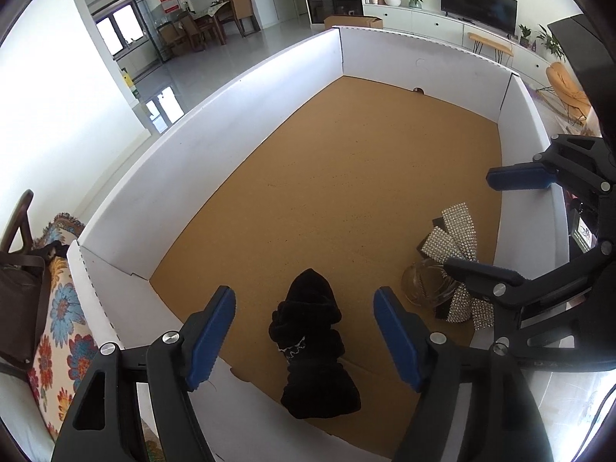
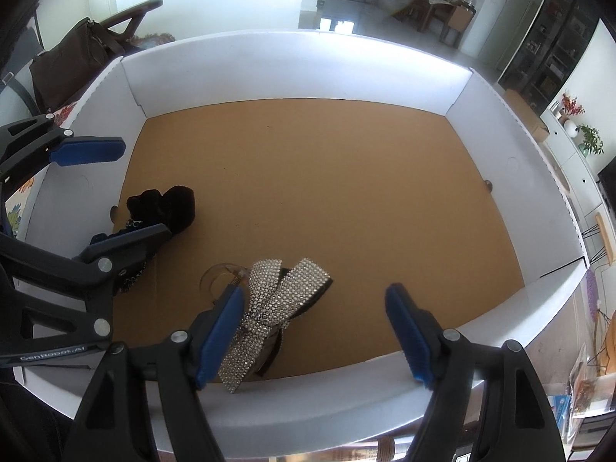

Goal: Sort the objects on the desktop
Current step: 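Withdraw both open tools from the bin back over the table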

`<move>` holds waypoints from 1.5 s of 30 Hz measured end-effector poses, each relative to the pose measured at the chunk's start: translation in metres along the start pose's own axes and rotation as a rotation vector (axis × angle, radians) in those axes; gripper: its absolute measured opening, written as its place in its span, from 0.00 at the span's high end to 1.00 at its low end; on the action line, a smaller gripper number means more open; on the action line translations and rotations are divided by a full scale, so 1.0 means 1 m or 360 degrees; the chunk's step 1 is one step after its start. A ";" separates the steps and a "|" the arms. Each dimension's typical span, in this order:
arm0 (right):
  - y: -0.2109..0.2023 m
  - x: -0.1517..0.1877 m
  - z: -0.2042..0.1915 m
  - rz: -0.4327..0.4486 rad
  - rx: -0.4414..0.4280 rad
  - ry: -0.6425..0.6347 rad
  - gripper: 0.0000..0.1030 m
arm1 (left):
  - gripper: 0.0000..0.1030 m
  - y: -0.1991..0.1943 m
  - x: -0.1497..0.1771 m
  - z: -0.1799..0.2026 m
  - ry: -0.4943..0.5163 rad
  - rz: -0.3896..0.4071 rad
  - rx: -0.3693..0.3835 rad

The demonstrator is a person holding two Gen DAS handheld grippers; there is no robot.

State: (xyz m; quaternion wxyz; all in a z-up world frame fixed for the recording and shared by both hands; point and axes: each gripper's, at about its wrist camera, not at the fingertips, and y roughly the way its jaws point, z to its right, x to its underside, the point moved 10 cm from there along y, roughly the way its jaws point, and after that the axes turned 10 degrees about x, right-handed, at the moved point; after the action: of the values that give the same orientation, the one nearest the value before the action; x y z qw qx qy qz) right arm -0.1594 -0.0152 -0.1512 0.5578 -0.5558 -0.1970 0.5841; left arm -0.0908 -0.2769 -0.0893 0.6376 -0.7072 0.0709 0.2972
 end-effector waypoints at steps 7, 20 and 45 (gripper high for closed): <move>-0.003 0.005 0.001 0.0036 0.0033 0.0002 0.24 | 0.29 -0.002 -0.007 0.000 -0.0010 0.0107 0.0024; -0.040 0.007 0.016 0.0212 0.0114 0.0120 0.12 | 0.28 -0.032 -0.024 -0.004 -0.0097 0.0320 0.0168; -0.132 0.420 0.073 -0.0148 0.0464 0.1339 0.00 | 0.07 -0.015 0.039 0.226 0.0638 0.0105 0.0366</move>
State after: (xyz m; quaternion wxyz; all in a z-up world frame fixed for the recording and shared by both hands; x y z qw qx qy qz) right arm -0.0645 0.4188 -0.1969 0.6876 -0.6511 0.1064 0.3032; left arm -0.1269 -0.0499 -0.0989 0.6771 -0.6720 0.2527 0.1613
